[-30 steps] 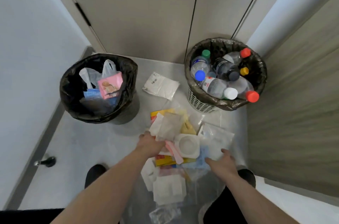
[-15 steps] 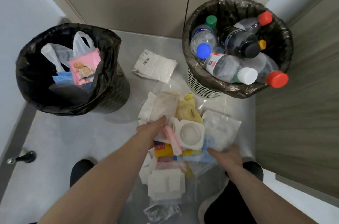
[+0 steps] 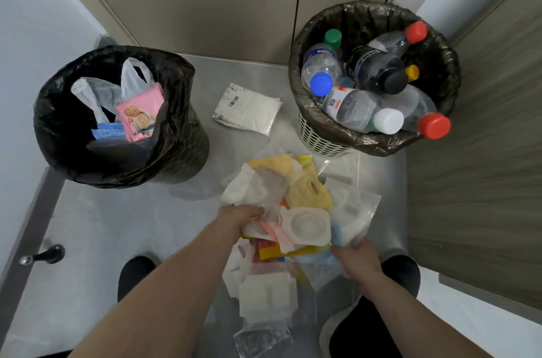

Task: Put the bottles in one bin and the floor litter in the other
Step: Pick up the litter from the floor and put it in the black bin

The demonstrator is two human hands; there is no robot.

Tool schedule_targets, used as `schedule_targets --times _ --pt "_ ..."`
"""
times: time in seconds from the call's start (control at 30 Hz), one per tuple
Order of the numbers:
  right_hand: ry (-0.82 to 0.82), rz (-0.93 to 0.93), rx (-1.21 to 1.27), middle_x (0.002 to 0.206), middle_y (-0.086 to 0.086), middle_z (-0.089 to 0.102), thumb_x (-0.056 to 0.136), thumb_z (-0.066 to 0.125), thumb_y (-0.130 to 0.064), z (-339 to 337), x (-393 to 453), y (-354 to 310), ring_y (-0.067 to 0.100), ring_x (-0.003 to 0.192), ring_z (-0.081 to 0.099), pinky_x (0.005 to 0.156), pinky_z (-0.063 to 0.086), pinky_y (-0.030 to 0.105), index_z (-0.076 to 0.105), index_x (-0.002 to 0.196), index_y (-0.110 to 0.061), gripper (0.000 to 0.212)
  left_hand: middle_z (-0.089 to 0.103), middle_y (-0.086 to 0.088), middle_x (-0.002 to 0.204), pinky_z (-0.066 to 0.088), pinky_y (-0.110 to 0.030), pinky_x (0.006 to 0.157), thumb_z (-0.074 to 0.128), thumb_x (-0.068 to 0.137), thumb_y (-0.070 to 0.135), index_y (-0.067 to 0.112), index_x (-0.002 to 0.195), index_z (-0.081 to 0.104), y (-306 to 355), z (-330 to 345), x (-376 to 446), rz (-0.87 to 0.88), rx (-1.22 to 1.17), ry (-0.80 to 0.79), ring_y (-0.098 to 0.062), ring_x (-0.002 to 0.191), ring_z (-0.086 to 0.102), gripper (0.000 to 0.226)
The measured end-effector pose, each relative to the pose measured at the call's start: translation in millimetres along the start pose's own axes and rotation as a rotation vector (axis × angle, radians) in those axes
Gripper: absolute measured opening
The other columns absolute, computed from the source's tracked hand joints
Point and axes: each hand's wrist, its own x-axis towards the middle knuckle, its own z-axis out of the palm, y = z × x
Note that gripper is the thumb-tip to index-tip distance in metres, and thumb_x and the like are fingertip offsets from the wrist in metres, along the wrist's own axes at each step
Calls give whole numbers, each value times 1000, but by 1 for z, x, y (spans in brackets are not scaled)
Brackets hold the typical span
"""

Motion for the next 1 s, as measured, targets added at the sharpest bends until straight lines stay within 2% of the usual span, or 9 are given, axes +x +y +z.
schedule_targets --times 0.13,0.3,0.47,0.63,0.7,0.77,0.83,0.9,1.0 --pt "36 11 -131 112 12 72 85 77 -32 -12 -22 -8 33 102 69 85 58 38 66 118 -13 40 70 -14 106 60 -42 84 85 70 6 3 111 63 -5 -19 -39 42 47 -17 -33 95 70 46" --pt "94 -12 -371 126 17 67 94 65 -28 -47 -62 -20 35 118 63 88 49 32 65 122 -5 36 69 -17 99 61 -42 72 73 75 -2 1 112 63 -3 -62 -93 133 126 6 -34 88 69 39" --pt "113 -136 -538 131 13 65 90 63 -57 -95 -125 -52 32 123 61 93 50 32 61 127 -11 60 69 -12 103 56 -34 79 64 84 3 8 93 62 11 -98 -158 411 433 104 -30 96 67 10" --pt "70 -341 -718 130 15 64 87 59 -59 -131 -198 -116 34 121 61 92 49 34 60 121 -10 60 70 -11 119 53 -35 95 64 83 21 12 112 66 31 -137 -230 624 707 180 -31 113 65 30" --pt "44 -465 -818 123 14 68 71 50 -63 -141 -229 -141 35 116 64 89 50 34 61 108 -12 64 70 -11 118 53 -35 93 66 79 22 9 119 64 43 -157 -255 687 729 181 -30 111 65 42" --pt "61 -562 -864 118 14 69 69 52 -51 -151 -262 -164 35 113 64 85 50 34 56 99 -13 48 70 -9 110 56 -33 87 68 76 22 10 117 65 56 -180 -280 750 743 185 -27 103 67 43" --pt "92 -631 -820 120 14 66 82 59 -25 -161 -284 -182 35 113 62 83 48 33 56 109 -10 31 68 -6 99 57 -32 80 68 77 19 12 109 64 66 -203 -306 803 727 212 -26 96 66 34" --pt "102 -711 -723 121 10 65 82 63 -18 -165 -300 -192 31 112 61 84 49 33 56 122 -12 41 68 -6 94 57 -32 77 68 78 17 10 102 65 73 -225 -331 858 710 261 -25 91 66 26" --pt "80 -771 -581 119 3 65 76 70 -21 -160 -315 -191 25 107 62 82 49 31 61 120 -18 45 61 -4 82 49 -33 70 69 80 16 12 87 58 77 -252 -355 929 681 329 -23 79 60 14"
